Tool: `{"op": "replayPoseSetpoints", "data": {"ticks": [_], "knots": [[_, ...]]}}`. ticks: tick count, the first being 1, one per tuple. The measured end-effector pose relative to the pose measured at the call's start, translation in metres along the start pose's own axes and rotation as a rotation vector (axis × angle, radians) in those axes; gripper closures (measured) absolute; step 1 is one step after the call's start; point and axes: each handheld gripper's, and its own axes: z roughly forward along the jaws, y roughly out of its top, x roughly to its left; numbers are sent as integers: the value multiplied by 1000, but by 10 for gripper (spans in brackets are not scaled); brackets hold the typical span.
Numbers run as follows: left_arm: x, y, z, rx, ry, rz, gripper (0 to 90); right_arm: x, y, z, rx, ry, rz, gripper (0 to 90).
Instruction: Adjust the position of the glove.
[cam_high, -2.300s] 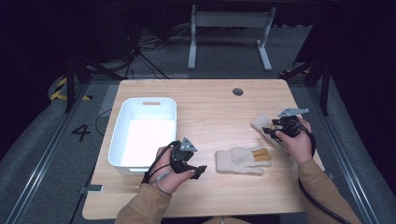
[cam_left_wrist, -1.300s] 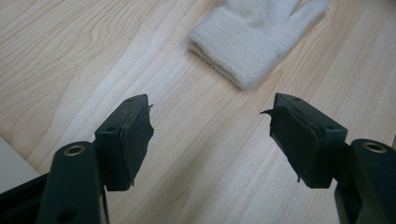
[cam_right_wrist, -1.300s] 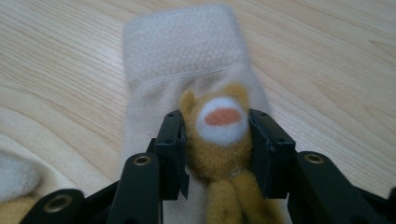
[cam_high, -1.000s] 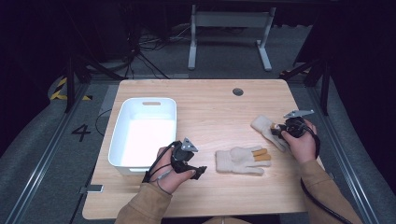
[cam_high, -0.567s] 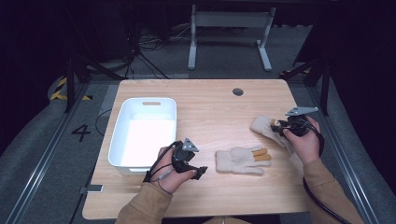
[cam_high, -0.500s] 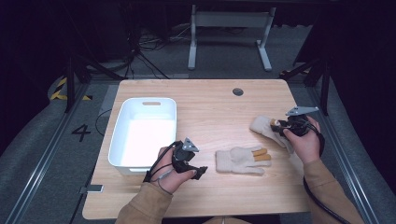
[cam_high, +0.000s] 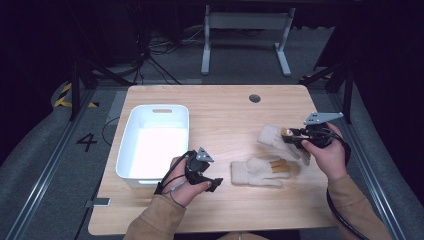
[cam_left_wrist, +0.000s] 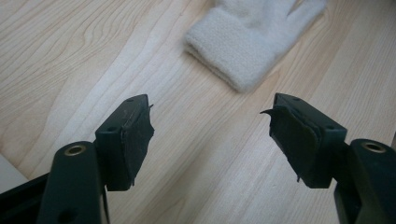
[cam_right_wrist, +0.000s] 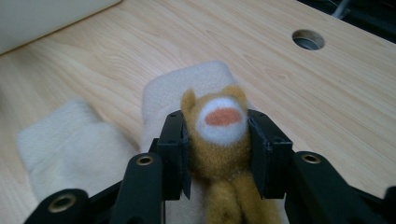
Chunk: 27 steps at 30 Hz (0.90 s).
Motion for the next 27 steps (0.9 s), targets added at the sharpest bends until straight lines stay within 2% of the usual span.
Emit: {"op": "replayPoseSetpoints", "data": {"ticks": [3, 10, 14, 27], "knots": [[0, 0, 0, 5, 2, -2, 305, 7, 4, -2, 4, 19, -30, 621], [1, 0, -1, -1, 3, -9, 305, 18, 8, -2, 10, 64, -65, 621], [2, 1, -1, -2, 5, -9, 306, 27, 11, -1, 14, 117, -98, 620], [-1, 4, 2, 1, -4, 2, 305, 49, 10, 12, 39, 229, -166, 619]]}}
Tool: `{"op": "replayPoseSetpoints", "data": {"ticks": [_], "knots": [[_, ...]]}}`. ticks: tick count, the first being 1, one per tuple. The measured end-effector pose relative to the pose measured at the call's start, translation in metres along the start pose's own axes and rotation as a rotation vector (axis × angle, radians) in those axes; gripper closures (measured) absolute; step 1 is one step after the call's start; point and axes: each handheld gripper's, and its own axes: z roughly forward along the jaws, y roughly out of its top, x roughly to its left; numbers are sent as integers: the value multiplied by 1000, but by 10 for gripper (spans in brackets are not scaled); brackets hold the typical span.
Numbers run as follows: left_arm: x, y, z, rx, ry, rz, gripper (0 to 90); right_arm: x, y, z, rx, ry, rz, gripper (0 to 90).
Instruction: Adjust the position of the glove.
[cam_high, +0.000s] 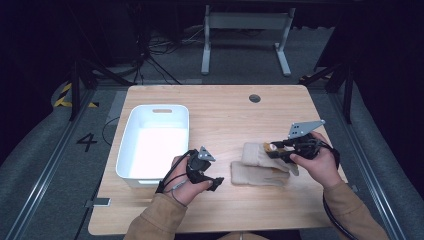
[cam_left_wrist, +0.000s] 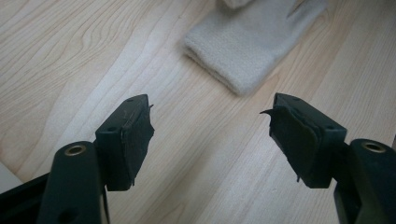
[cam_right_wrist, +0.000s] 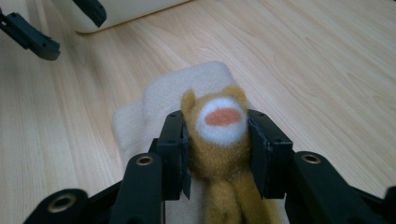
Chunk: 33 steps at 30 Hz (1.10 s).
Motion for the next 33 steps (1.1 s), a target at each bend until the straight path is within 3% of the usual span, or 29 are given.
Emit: {"op": "replayPoseSetpoints", "data": {"ticks": [17, 28, 33], "knots": [[-2, 2, 2, 10, -9, 16, 305, 17, 0, 23, 49, 119, -84, 617], [-3, 1, 4, 19, -12, 17, 300, 16, -7, 39, 88, 152, -88, 603], [-4, 1, 7, 48, -15, -2, 255, 12, -12, 44, 100, 163, -73, 596]]}}
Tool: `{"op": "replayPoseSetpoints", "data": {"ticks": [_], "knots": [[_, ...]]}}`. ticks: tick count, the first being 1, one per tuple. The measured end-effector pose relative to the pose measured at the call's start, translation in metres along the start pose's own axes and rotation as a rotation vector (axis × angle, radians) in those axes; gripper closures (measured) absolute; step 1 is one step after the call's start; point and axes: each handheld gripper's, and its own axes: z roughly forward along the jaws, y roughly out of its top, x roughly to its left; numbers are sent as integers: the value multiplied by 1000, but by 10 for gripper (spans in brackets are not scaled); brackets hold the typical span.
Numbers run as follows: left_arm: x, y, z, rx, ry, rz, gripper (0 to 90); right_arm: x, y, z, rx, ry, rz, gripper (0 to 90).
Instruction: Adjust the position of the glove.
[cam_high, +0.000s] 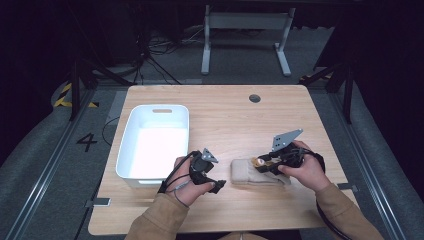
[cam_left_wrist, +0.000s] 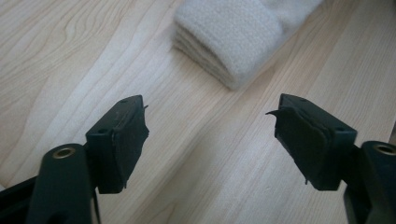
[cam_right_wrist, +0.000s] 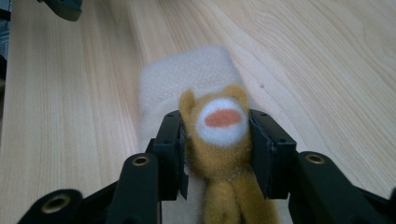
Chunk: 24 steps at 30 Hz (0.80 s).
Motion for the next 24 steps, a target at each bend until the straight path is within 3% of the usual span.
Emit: {"op": "replayPoseSetpoints", "data": {"ticks": [3, 4, 8, 13, 16, 24], "knots": [[0, 0, 2, 1, 13, 29, 228, -2, -3, 3, 9, 3, 2, 588], [0, 0, 2, 1, 44, 53, 219, -3, -4, 4, 16, 6, -1, 581], [0, 3, 2, 16, 45, 52, 228, -2, -5, 8, 40, 2, -6, 550], [-5, 5, 5, 42, 0, 73, 323, 0, -6, 9, 52, -16, -18, 496], [-10, 8, 11, 73, -38, 115, 377, 2, -7, 4, 43, -34, -20, 461], [-12, 15, 18, 96, -66, 107, 509, 4, -12, -18, 4, -79, 4, 457]]}}
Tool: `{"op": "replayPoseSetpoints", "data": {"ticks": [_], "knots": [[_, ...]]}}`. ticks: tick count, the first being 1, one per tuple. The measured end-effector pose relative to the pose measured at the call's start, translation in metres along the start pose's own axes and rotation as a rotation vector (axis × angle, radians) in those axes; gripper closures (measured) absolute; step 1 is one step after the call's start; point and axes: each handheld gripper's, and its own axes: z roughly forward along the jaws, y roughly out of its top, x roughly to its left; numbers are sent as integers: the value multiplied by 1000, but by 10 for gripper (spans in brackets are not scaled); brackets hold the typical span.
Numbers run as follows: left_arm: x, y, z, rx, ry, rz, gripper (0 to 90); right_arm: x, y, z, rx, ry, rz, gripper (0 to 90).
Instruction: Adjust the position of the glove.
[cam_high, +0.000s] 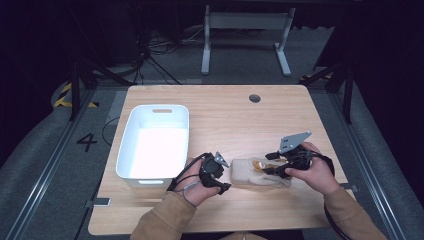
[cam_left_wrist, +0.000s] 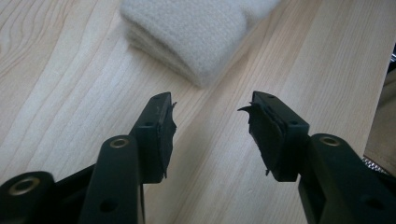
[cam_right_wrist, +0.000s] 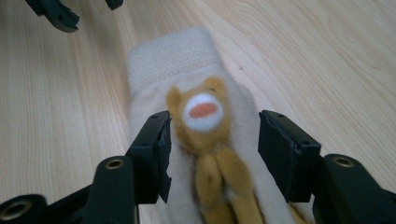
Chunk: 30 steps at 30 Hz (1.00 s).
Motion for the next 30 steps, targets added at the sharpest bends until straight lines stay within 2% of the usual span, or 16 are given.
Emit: {"op": "replayPoseSetpoints", "data": {"ticks": [2, 6, 8, 10, 13, 16, 22, 24, 26, 27, 28, 30], "knots": [[1, 3, 4, -2, -6, 5, 512, -1, -5, -11, -9, -24, 20, 460], [1, 6, 8, 9, -10, 8, 511, -3, -13, -21, -9, -53, 46, 460], [1, 9, 12, 19, -22, 13, 519, -6, -22, -28, 19, -80, 72, 461], [1, 10, 13, 18, -25, 16, 529, -7, -25, -30, 29, -86, 79, 464], [1, 13, 16, 29, -39, 22, 540, -11, -36, -32, 101, -101, 92, 474], [2, 14, 19, 37, -48, 26, 550, -12, -43, -30, 153, -89, 105, 474], [2, 15, 23, 50, -50, 25, 550, -12, -51, -21, 228, -76, 101, 474], [2, 15, 23, 50, -49, 27, 544, -13, -53, -18, 239, -76, 101, 505], [1, 15, 23, 48, -41, 26, 518, -14, -55, -16, 255, -63, 108, 579], [1, 15, 23, 48, -41, 26, 508, -14, -55, -16, 255, -63, 108, 579], [2, 15, 23, 49, -36, 30, 507, -13, -55, -14, 268, -66, 88, 667], [2, 15, 23, 49, -39, 27, 508, -13, -54, -15, 269, -65, 84, 698]]}}
